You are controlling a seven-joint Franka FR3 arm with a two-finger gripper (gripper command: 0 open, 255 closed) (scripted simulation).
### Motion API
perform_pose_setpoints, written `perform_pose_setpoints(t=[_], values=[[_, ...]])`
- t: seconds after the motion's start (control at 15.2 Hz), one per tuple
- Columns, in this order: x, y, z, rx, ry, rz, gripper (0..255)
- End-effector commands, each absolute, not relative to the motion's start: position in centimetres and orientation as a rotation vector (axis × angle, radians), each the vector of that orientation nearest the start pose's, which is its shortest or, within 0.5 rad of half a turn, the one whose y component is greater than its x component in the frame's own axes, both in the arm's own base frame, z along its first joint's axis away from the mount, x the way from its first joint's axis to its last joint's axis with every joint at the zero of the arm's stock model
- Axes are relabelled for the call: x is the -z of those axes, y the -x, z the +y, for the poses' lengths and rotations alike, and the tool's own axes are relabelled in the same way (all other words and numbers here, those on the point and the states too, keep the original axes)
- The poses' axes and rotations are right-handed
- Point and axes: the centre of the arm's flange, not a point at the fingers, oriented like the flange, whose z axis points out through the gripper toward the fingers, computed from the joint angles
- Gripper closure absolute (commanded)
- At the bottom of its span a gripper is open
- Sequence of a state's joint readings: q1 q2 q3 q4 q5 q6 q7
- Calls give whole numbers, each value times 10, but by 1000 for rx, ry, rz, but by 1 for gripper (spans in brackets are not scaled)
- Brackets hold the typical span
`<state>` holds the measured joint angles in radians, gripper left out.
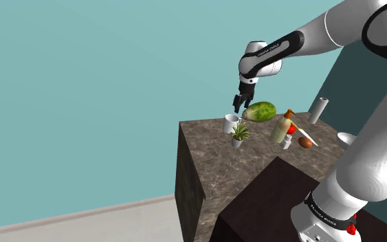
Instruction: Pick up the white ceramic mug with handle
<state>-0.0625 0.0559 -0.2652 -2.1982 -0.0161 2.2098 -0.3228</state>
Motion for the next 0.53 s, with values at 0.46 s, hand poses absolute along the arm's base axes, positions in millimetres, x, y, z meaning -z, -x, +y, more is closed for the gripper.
perform_pose_setpoints(t=[0.46], values=[[-268, -570, -216, -89, 3154, -8, 0]])
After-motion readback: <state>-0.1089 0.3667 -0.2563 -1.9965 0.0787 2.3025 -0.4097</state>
